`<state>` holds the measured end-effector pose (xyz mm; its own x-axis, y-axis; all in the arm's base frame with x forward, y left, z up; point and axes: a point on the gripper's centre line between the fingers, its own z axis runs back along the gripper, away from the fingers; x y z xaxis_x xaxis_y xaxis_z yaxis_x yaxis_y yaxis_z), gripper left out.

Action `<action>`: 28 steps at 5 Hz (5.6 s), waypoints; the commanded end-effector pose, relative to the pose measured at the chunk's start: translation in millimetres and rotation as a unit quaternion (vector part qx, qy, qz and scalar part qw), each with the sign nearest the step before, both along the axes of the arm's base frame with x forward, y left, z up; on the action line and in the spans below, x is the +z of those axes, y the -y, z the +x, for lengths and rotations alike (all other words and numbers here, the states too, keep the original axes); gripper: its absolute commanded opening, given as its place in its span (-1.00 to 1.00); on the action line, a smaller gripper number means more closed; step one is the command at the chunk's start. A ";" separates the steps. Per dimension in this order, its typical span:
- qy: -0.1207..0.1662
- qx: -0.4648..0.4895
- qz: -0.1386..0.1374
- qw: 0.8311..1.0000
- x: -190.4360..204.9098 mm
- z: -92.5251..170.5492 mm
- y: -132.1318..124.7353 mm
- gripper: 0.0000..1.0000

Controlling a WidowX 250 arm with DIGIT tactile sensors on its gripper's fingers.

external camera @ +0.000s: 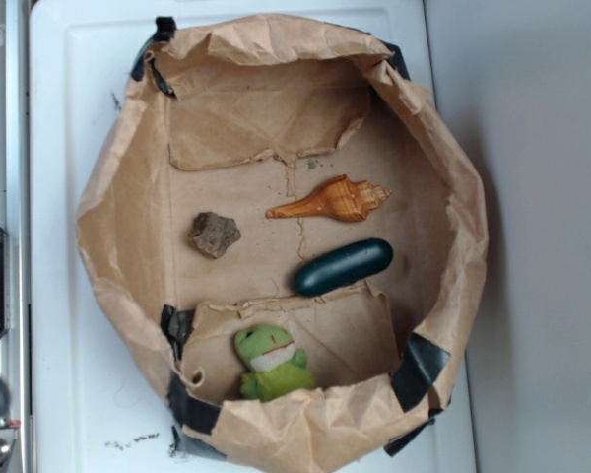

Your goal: Grab the shell.

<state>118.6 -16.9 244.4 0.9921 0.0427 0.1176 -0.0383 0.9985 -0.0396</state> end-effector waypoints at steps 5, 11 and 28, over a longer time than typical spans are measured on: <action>0.020 -0.026 0.013 0.999 -16.0 45.8 -0.7 1.00; 0.008 -0.091 0.036 0.995 -91.8 153.9 -16.3 1.00; 0.089 -0.096 0.023 0.991 -222.1 212.1 -30.8 -1.00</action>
<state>331.6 14.3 19.5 0.9486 -0.1455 0.2809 0.1480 0.9889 0.0127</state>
